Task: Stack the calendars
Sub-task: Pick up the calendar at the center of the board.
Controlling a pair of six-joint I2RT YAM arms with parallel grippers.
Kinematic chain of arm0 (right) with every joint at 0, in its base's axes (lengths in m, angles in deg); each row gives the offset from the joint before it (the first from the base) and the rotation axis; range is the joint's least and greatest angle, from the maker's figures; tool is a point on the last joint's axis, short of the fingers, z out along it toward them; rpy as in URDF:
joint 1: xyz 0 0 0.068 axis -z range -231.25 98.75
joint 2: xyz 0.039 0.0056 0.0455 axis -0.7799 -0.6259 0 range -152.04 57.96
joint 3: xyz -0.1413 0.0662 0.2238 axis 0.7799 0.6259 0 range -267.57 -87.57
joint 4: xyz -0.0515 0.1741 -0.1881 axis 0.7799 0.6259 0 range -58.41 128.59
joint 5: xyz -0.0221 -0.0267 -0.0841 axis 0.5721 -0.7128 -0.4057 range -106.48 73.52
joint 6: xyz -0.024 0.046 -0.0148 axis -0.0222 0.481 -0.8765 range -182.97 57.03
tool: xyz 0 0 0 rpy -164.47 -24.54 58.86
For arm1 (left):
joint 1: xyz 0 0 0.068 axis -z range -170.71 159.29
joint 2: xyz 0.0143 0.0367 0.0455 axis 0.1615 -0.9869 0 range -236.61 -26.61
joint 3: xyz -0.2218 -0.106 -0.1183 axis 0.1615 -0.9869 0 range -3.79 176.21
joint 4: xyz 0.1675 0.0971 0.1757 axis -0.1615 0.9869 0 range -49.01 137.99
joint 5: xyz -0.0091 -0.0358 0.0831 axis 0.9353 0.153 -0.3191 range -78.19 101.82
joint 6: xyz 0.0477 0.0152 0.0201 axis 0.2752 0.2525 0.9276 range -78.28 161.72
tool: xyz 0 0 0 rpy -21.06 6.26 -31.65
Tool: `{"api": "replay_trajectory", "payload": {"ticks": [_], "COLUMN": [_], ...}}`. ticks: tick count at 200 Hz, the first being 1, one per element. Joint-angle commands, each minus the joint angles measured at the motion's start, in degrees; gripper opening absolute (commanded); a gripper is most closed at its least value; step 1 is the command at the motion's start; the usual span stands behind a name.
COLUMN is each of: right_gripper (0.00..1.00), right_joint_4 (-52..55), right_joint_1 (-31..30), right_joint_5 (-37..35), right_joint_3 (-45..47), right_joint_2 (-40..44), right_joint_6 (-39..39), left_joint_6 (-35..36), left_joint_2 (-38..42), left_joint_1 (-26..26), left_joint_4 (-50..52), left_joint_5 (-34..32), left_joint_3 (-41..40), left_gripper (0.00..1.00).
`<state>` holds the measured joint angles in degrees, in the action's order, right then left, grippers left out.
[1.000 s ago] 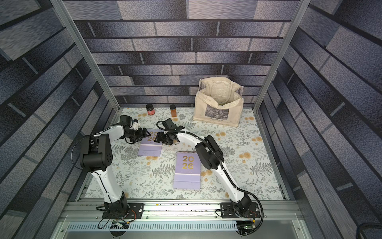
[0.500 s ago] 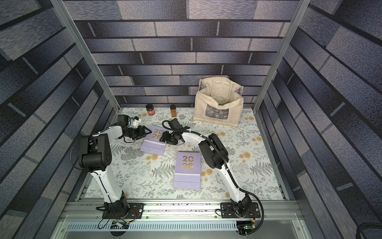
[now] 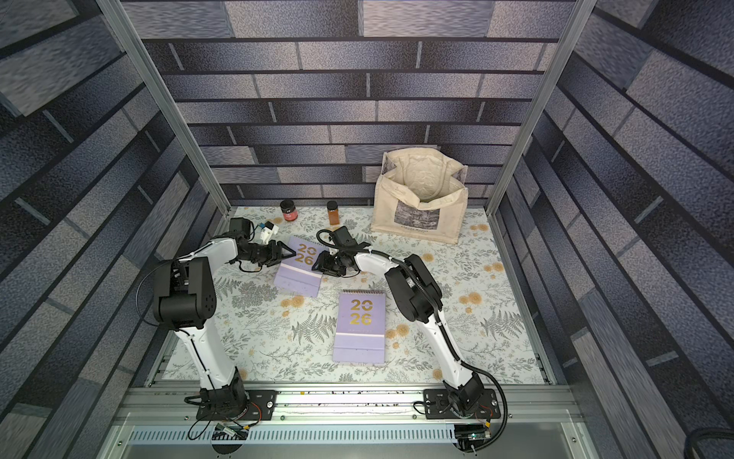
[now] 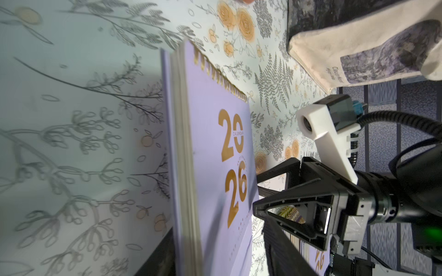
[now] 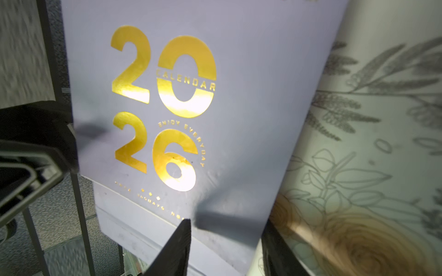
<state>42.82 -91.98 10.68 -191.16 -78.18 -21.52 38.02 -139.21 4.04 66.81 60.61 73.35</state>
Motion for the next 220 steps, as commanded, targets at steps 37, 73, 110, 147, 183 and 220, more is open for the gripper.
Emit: {"api": "replay_trajectory", "payload": {"ticks": [37, 73, 110, 147, 183, 220], "right_gripper": [0.42, 0.42, 0.48, 0.60, 0.62, 0.65], "right_joint_4": [-8.04, -8.30, -8.78, -10.55, -21.32, -23.55], "right_joint_1": [-0.16, 0.32, 0.83, 2.12, 6.46, 7.77], "right_joint_5": [2.87, 2.88, 2.88, 3.76, 8.03, 11.51], "right_joint_3": [2.69, 3.34, 4.79, 7.43, 17.17, 22.68], "right_joint_2": [3.95, 4.29, 5.58, 8.64, 14.78, 19.55], "right_joint_6": [-0.67, -0.67, -0.91, -0.11, 6.84, 3.89], "left_joint_6": [3.15, 3.38, 2.37, 0.47, -4.38, -13.94], "left_joint_2": [-1.18, -1.38, -1.10, 0.55, 4.43, 10.36], "left_joint_1": [2.09, 1.83, 0.96, -0.47, -1.69, -0.94], "left_joint_4": [6.58, 7.48, 6.70, 4.23, -2.35, -16.86], "left_joint_5": [-0.64, 0.51, 1.47, 4.61, 11.26, 17.93], "left_joint_3": [1.49, 2.25, 2.47, 1.97, 0.52, -3.91], "left_gripper": [0.53, 0.40, 0.00, 0.00, 0.00, 0.00]}}
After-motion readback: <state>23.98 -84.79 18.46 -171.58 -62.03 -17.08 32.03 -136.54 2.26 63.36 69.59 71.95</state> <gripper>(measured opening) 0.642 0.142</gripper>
